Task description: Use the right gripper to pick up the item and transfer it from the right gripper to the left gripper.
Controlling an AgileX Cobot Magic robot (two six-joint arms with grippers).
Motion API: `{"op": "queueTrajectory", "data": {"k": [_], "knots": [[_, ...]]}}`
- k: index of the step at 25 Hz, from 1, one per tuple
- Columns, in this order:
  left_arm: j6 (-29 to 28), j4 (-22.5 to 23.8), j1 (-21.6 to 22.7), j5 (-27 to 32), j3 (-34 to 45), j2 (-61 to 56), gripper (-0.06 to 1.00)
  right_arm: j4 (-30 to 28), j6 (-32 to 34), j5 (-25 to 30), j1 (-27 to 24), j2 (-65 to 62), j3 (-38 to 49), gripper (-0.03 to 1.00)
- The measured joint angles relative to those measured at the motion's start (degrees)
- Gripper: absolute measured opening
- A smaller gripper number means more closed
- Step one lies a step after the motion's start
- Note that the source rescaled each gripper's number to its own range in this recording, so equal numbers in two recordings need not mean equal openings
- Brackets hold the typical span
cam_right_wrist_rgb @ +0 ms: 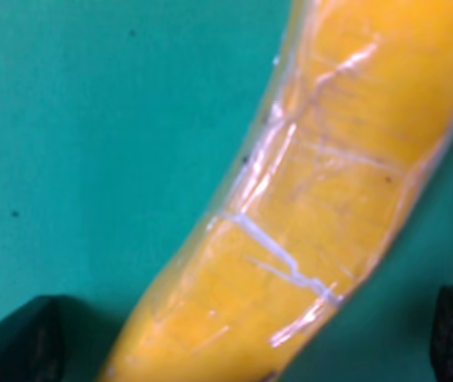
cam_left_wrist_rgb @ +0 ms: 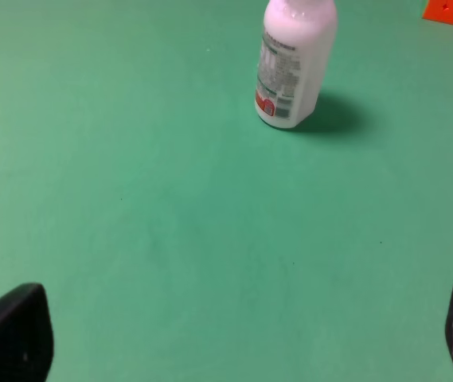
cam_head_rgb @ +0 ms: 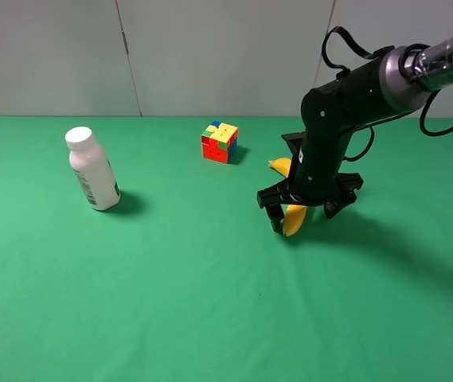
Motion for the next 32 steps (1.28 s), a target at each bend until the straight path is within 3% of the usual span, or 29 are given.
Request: {"op": "queueTrajectory", "data": {"k": [11, 16, 23, 24, 32], "knots": [[0.0, 0.0, 0.0, 0.0, 0.0, 0.0, 0.98, 0.0, 0.0, -0.6, 0.0, 0.0, 0.0, 0.99], [0.0, 0.0, 0.0, 0.0, 0.0, 0.0, 0.98, 0.0, 0.0, -0.9, 0.0, 0.1, 0.0, 0.68], [0.0, 0.0, 0.0, 0.0, 0.0, 0.0, 0.98, 0.0, 0.0, -0.9, 0.0, 0.1, 0.0, 0.04], [0.0, 0.0, 0.0, 0.0, 0.0, 0.0, 0.98, 0.0, 0.0, -0.9, 0.0, 0.1, 0.0, 0.00], [0.0, 0.0, 0.0, 0.0, 0.0, 0.0, 0.98, 0.0, 0.0, -0.9, 0.0, 0.1, 0.0, 0.00]]}}
